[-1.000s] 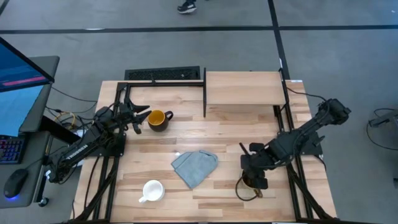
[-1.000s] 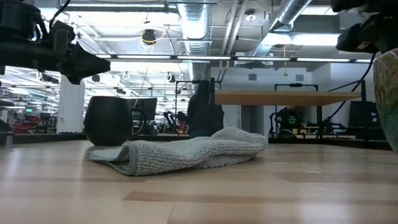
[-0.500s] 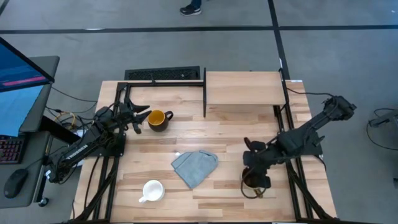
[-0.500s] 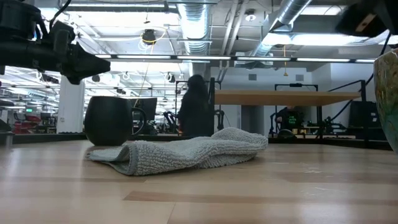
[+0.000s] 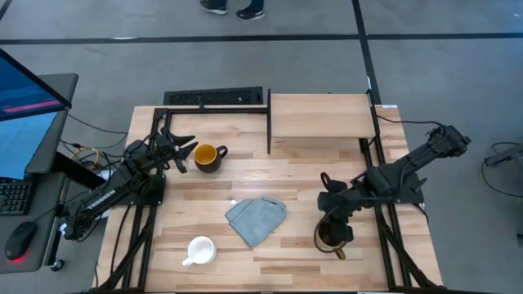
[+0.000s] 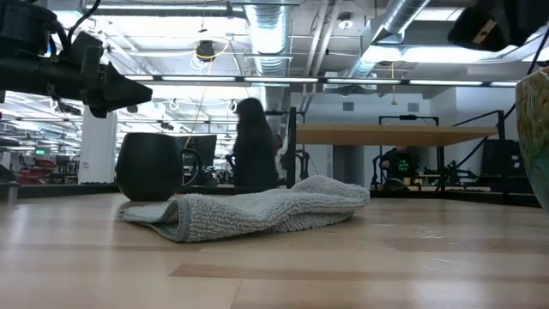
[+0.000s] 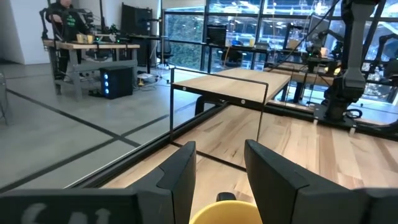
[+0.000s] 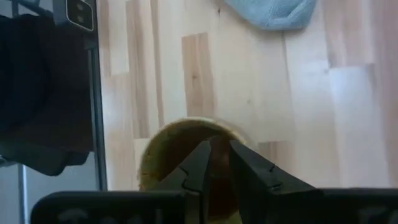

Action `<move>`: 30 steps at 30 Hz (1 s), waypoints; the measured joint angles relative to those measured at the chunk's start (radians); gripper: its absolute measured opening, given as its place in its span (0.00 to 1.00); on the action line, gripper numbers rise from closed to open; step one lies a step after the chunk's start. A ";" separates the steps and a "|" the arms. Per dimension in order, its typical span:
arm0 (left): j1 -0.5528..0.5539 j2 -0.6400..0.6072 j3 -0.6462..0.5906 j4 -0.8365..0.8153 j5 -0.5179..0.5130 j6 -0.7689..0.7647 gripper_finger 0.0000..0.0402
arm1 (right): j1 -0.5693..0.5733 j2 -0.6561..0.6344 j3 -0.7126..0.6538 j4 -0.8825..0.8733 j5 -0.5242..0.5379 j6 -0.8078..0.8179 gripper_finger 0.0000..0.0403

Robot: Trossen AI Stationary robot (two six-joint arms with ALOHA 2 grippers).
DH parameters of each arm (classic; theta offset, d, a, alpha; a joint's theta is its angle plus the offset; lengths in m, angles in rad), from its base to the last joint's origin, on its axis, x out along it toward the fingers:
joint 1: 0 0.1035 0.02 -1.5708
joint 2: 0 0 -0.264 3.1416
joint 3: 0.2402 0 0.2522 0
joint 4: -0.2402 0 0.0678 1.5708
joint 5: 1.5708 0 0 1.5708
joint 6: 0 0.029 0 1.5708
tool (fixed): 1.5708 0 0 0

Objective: Stack small to large cups/mugs on shelf
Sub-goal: Put the green mug on the shelf

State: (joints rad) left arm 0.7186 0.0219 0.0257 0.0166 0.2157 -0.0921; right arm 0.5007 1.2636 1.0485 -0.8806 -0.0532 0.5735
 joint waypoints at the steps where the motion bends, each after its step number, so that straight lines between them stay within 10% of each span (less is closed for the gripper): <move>1: 0.000 0.000 0.000 0.000 0.000 0.000 0.32 | -0.009 0.000 0.000 -0.001 0.000 0.002 0.20; 30: 0.000 0.000 0.000 0.000 0.000 0.003 0.32 | -0.066 0.000 0.000 -0.001 -0.076 -0.047 0.41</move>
State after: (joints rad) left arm 0.7185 0.0219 0.0254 0.0162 0.2161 -0.0895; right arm 0.4347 1.2636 1.0485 -0.8814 -0.1294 0.5264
